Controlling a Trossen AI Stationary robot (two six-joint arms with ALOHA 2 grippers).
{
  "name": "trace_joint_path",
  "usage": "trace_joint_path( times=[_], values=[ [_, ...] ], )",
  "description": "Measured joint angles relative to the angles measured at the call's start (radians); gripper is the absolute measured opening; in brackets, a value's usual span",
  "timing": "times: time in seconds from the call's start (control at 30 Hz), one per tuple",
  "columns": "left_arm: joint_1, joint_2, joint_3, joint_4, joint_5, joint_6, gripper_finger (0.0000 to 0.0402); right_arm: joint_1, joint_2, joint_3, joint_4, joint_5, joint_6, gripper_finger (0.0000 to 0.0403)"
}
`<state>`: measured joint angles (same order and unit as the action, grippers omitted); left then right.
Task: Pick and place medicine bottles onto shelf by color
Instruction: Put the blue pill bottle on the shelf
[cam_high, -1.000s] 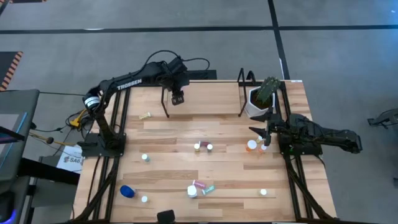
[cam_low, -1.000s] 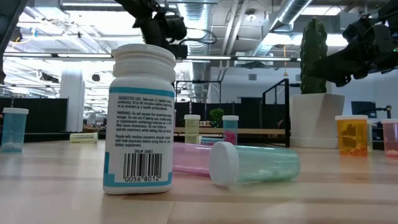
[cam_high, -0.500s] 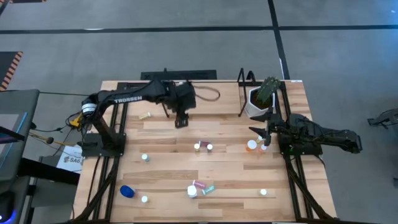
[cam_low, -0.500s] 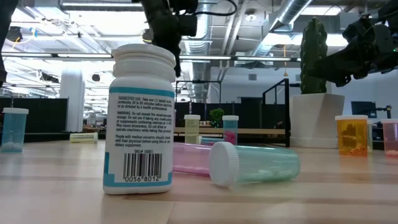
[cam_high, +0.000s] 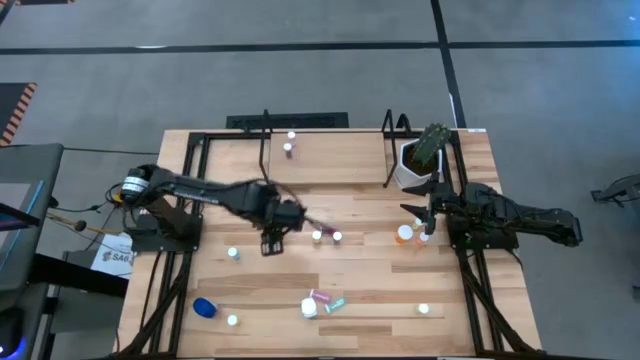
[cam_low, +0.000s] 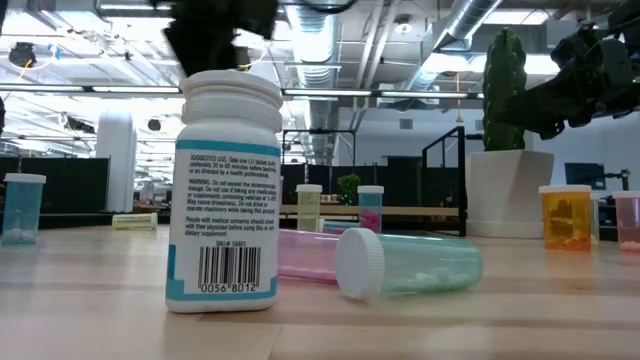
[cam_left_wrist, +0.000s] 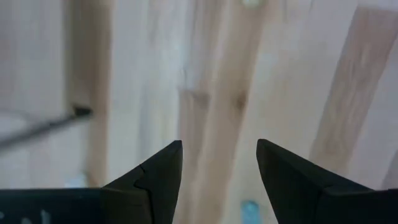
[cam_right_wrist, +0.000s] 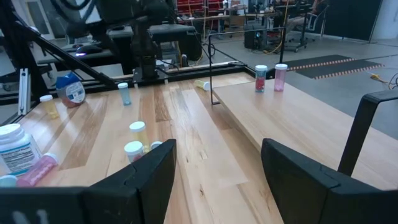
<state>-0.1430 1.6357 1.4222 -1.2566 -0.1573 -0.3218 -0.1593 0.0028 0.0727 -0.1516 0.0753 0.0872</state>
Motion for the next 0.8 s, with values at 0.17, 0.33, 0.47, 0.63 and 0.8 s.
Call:
trace_joint_path(
  times=[0.17,0.33,0.47,0.63,0.8],
  values=[
    [-0.066,-0.136,-0.213,0.114,0.054,-0.225,0.0195,0.0,0.0,0.0,0.0,0.0,0.0,0.026],
    [-0.107,-0.268,-0.393,0.138,0.037,-0.548,0.0195,0.0,0.0,0.0,0.0,0.0,0.0,0.026],
    [-0.151,-0.334,-0.499,0.169,0.04,-0.73,0.0195,0.0,0.0,0.0,0.0,0.0,0.0,0.026],
    [-0.226,-0.35,-0.563,0.204,0.041,-0.866,0.0195,0.0,0.0,0.0,0.0,0.0,0.0,0.026],
    [-0.273,-0.35,-0.594,0.193,0.017,-0.956,0.0207,0.0,0.0,0.0,0.0,0.0,0.0,0.026]
  ],
)
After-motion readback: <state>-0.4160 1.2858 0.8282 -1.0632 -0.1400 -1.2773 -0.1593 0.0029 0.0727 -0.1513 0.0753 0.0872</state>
